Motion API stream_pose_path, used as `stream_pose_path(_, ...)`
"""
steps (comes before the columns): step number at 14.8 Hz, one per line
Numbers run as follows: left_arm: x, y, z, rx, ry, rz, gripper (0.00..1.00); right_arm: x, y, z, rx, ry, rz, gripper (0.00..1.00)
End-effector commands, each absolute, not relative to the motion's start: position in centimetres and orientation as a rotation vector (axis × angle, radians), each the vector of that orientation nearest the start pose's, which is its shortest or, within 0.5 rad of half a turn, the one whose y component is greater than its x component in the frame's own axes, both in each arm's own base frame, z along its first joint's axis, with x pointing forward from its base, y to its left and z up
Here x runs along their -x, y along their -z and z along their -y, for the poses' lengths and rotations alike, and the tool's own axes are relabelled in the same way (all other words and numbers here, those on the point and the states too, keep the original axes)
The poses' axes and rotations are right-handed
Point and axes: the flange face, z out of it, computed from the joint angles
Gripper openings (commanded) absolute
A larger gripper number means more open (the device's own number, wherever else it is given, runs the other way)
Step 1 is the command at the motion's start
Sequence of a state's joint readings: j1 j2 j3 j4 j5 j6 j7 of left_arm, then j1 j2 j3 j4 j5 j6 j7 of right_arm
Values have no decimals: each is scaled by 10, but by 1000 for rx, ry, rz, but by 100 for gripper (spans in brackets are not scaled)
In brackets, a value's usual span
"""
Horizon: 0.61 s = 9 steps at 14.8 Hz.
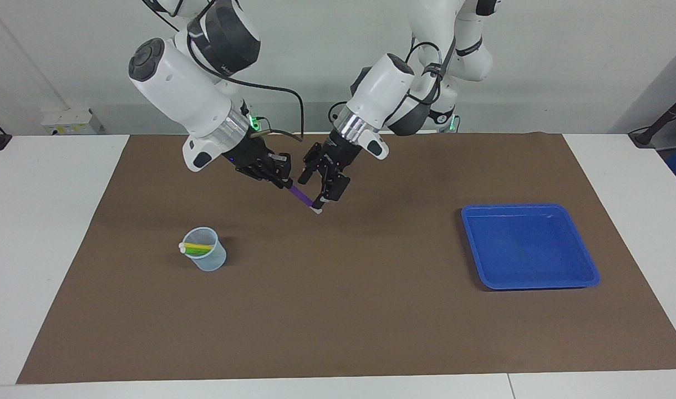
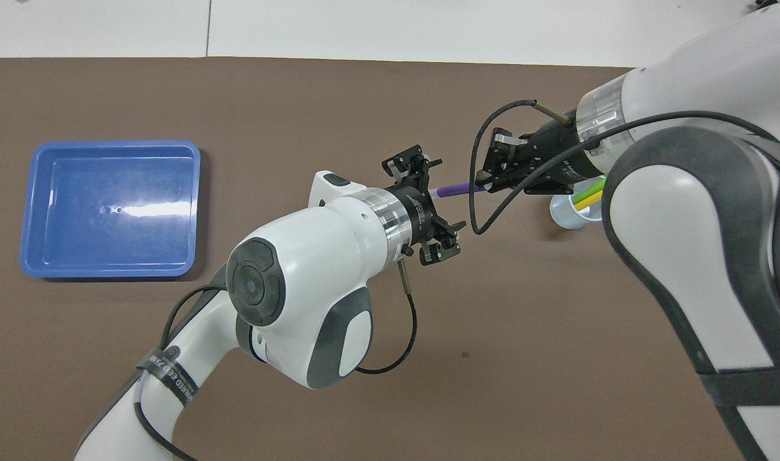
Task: Right arm passes pens to left for tray arrangement
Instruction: 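Grasp the purple pen with the left gripper from the right gripper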
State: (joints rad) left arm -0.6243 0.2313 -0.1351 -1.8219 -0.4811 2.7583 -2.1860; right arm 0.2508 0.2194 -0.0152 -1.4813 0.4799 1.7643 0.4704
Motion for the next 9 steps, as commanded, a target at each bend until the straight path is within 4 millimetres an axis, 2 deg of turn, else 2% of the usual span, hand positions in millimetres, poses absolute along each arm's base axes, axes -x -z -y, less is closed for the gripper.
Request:
stream_pose_path(1, -502, -487, 446, -1444, 363, -1895, 100, -608, -562, -188, 2613, -153, -443, 3)
stream_pose_path(3, -500, -485, 450, -1453, 365, -1893, 94, -608, -562, -188, 2614, -153, -441, 3)
stream_pose_path(6, -496, -489, 458, -1477, 360, -1872, 91, -608, -562, -188, 2614, -155, -440, 3)
stream_pose_path(8, -495, -490, 459, -1492, 352, -1867, 78, -609, -562, -187, 2614, -152, -443, 3)
stream_pose_path(9, -495, -490, 459, -1496, 349, -1864, 74, -608, -562, -188, 2614, -153, -441, 3)
